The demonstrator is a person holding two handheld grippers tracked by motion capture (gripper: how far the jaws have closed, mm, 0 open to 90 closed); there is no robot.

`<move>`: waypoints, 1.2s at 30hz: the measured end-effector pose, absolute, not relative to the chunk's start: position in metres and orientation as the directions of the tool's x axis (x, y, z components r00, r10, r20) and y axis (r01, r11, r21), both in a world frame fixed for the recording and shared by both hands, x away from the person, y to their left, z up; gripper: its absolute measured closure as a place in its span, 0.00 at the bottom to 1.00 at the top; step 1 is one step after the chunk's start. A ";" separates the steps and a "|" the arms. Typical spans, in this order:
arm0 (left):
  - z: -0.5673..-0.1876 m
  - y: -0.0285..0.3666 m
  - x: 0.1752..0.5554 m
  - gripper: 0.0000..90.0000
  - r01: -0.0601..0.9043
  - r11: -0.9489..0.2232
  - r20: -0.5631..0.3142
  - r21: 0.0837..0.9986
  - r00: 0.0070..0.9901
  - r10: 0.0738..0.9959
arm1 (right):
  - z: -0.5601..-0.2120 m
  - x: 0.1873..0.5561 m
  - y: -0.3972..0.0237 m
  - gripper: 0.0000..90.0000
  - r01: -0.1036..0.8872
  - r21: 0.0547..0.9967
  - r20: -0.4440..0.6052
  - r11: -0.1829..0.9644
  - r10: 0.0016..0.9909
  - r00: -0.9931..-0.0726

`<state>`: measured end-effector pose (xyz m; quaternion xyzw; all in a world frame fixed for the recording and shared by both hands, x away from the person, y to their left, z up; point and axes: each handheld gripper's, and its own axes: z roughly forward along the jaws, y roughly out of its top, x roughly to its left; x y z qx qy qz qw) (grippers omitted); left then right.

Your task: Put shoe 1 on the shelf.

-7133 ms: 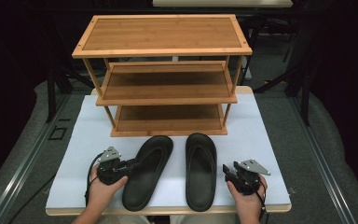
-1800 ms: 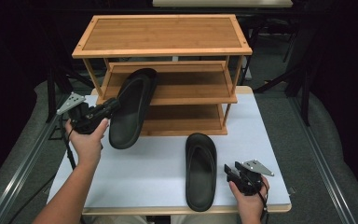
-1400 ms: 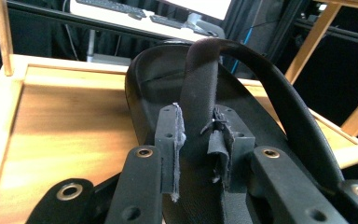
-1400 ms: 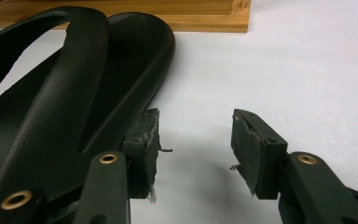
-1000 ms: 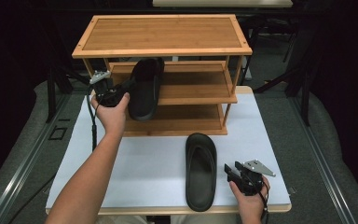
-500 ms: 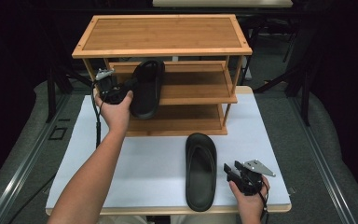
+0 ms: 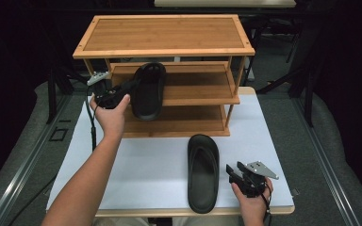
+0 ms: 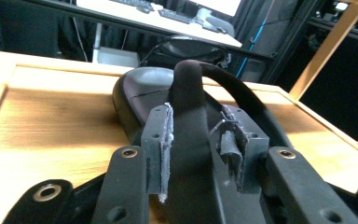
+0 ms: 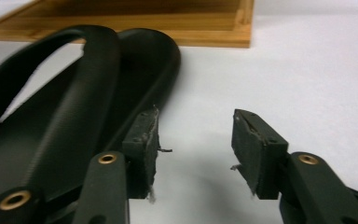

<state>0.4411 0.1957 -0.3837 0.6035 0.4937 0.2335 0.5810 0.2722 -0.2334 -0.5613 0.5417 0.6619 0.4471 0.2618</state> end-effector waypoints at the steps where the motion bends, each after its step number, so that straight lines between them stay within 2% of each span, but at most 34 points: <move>1: -0.383 0.198 0.437 0.70 0.317 0.159 -0.286 0.935 0.411 0.866 | -0.560 0.271 -0.233 0.59 0.491 0.871 0.142 0.019 0.947 -0.288; 5: -0.381 0.207 0.426 0.69 0.302 0.151 -0.275 0.941 0.428 0.861 | -0.557 0.268 -0.228 0.62 0.464 0.884 0.112 0.046 0.946 -0.306; 15: -0.392 0.240 0.390 0.66 0.325 0.124 -0.275 0.938 0.477 0.835 | -0.553 0.264 -0.215 0.62 0.459 0.884 0.090 0.083 0.936 -0.341; 22: -0.413 0.252 0.366 0.62 0.349 0.060 -0.245 0.935 0.512 0.823 | -0.548 0.259 -0.208 0.57 0.438 0.893 0.062 0.100 0.938 -0.340; 28: -0.431 0.261 0.346 0.59 0.339 0.048 -0.230 0.940 0.522 0.821 | -0.547 0.258 -0.205 0.65 0.419 0.903 0.075 0.096 0.925 -0.373; 36: -0.470 0.266 0.318 0.60 0.339 0.042 -0.230 0.940 0.538 0.811 | -0.540 0.252 -0.198 0.66 0.447 0.888 0.083 0.105 0.920 -0.382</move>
